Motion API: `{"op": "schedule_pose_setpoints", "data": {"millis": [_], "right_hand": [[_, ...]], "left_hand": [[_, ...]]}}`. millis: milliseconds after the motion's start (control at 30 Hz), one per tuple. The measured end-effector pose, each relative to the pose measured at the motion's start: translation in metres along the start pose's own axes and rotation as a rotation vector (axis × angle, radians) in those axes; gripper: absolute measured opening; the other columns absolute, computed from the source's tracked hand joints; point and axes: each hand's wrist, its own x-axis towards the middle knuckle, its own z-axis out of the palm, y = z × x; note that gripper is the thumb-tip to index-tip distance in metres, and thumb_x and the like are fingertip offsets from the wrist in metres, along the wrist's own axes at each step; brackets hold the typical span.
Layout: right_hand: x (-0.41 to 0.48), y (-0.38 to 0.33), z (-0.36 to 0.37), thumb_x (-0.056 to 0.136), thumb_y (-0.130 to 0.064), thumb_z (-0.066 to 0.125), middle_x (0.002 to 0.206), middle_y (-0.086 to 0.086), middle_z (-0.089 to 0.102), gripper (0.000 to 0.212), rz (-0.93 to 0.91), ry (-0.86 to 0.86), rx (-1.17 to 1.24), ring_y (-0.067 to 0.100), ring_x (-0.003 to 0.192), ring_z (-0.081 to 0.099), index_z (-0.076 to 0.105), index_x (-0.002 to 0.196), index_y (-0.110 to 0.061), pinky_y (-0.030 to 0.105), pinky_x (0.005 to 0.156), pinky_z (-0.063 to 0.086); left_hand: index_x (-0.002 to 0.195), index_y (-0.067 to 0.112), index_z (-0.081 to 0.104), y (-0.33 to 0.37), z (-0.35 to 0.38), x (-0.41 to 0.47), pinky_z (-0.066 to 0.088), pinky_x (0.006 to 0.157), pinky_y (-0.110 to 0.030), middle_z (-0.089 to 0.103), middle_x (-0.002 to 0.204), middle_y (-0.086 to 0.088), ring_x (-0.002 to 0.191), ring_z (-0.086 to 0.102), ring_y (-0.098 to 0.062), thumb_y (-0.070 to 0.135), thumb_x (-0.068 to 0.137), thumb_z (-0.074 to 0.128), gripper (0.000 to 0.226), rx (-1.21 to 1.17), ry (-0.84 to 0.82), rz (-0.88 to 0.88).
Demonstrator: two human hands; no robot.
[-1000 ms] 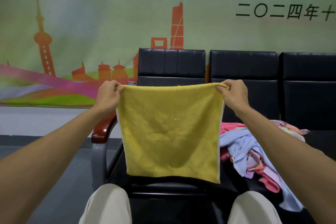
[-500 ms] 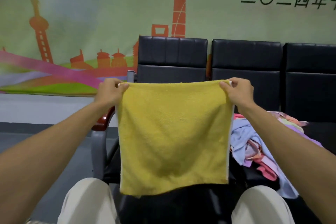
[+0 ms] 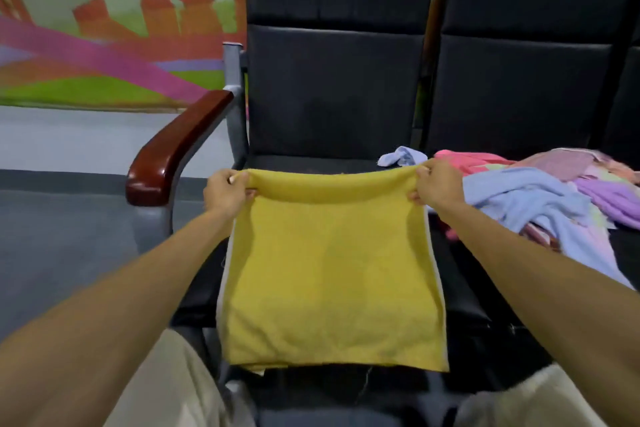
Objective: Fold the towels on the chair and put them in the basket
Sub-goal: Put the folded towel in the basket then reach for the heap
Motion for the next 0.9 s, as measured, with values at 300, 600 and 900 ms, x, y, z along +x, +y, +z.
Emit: {"op": "schedule_pose_setpoints", "data": {"millis": [300, 600, 900], "right_hand": [[0.073, 0.056, 0.095, 0.099, -0.013, 0.041, 0.085, 0.016, 0.066, 0.022, 0.188, -0.116, 0.080, 0.025, 0.064, 0.070, 0.059, 0.104, -0.003, 0.042, 0.065, 0.060], [0.091, 0.068, 0.118, 0.090, 0.003, 0.053, 0.112, 0.004, 0.060, 0.052, 0.169, -0.170, 0.220, 0.028, 0.084, 0.069, 0.045, 0.138, -0.015, 0.046, 0.082, 0.058], [-0.027, 0.048, 0.050, 0.086, -0.021, 0.069, 0.082, -0.007, 0.067, 0.005, -0.429, -0.565, -0.252, 0.010, 0.077, 0.061, 0.069, 0.082, -0.018, 0.021, 0.068, 0.042]], "left_hand": [[0.111, 0.011, 0.057, -0.069, 0.048, 0.074, 0.046, 0.091, -0.036, 0.062, 0.115, -0.011, 0.103, 0.057, -0.024, 0.018, 0.099, 0.049, 0.016, 0.201, 0.035, -0.030], [0.142, 0.019, 0.044, -0.056, 0.049, 0.075, 0.024, 0.104, -0.018, 0.021, 0.158, 0.005, 0.142, 0.026, -0.014, 0.002, 0.095, 0.051, 0.051, 0.462, -0.263, 0.293], [0.089, 0.027, 0.059, -0.047, -0.016, -0.023, 0.044, 0.070, -0.025, 0.054, 0.092, 0.003, 0.080, 0.054, -0.010, 0.026, 0.087, 0.067, 0.009, 0.755, -0.726, 0.458]]}}
